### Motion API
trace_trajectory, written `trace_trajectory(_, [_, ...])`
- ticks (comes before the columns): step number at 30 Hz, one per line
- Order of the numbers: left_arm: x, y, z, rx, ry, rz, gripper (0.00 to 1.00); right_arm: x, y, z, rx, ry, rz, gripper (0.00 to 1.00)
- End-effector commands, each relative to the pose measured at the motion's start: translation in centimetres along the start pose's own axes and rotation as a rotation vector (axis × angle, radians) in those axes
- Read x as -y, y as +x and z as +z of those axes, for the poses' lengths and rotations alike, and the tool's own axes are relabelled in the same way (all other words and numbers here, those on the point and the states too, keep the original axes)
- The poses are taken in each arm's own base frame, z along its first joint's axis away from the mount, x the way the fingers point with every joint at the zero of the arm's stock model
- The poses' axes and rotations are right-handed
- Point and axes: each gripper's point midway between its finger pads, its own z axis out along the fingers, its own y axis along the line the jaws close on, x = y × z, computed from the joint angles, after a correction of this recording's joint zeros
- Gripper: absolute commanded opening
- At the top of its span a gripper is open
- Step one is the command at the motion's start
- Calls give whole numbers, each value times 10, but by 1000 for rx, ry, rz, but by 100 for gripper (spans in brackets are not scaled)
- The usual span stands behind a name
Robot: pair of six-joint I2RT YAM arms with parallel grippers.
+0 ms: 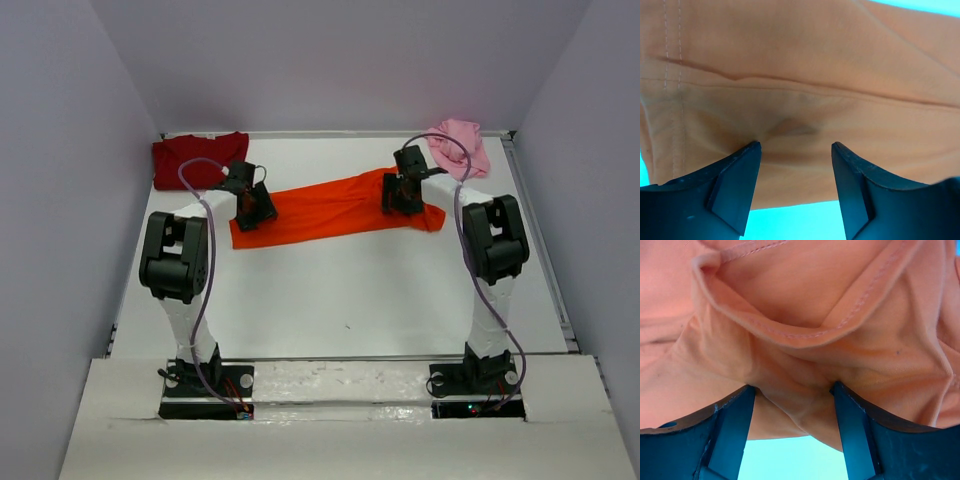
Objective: Fold and stack the t-shirts
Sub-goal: Rotate the tshirt 90 degrees
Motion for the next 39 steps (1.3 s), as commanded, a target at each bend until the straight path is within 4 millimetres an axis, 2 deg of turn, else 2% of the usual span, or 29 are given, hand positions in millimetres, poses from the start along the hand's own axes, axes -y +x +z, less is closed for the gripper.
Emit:
trace_trajectory(1, [-5,21,-21,-22,5,-5,72,2,-8,12,-31,29,-22,70])
trace_trajectory(2, [-8,30,-21,-37,2,-3,72,1,-13,14,-25,31,-24,70])
trace_trajectory(4, [-10,34,-27,-26,-3,4,72,-1,-17,17,-32,31,-33,70])
trace_trajectory(5, [-16,42,-27,-33,-19,9,72,-5,-27,21,-17,28,-35,70])
trace_trajectory(8, [-18,47,-35,-23,-18,25,72,-8,-38,27,-15,25,-56,70])
trace_trajectory(9, [-22,48,-38,-16,-33,31,72,-11,-49,33,5,27,-59,70])
trace_trajectory(11, [-26,48,-41,-8,-50,33,72,-14,-57,39,4,24,-68,70])
trace_trajectory(12, [-25,48,-45,-2,-43,34,72,-20,-69,46,26,13,-68,70])
trace_trajectory(13, [-24,49,-46,-4,-35,34,72,-22,-72,48,21,11,-75,70])
trace_trajectory(18, [-13,72,-58,-36,21,57,72,-43,-113,54,99,-53,-93,71])
trace_trajectory(22, [0,91,-63,-62,69,64,72,-60,-132,52,165,-131,-101,72])
trace_trajectory(25, [10,107,-63,-95,103,66,72,-71,-140,48,193,-188,-96,72])
trace_trajectory(27, [20,125,-62,-119,131,72,72,-81,-142,45,202,-243,-99,72])
trace_trajectory(30, [33,139,-63,-118,140,100,71,-95,-153,31,236,-319,-119,72])
trace_trajectory(32, [47,129,-71,-78,143,122,71,-100,-158,17,252,-356,-155,72])
trace_trajectory(33, [55,124,-77,-57,147,138,71,-102,-169,-2,287,-365,-165,72])
trace_trajectory(35, [68,107,-96,-18,163,154,71,-101,-176,-20,313,-361,-182,73])
trace_trajectory(36, [91,81,-118,50,219,153,71,-102,-184,-44,345,-370,-190,73])
trace_trajectory(38, [106,59,-144,95,245,182,71,-101,-191,-69,381,-376,-203,77])
trace_trajectory(39, [131,21,-175,204,277,183,72,-102,-194,-82,396,-386,-207,78])
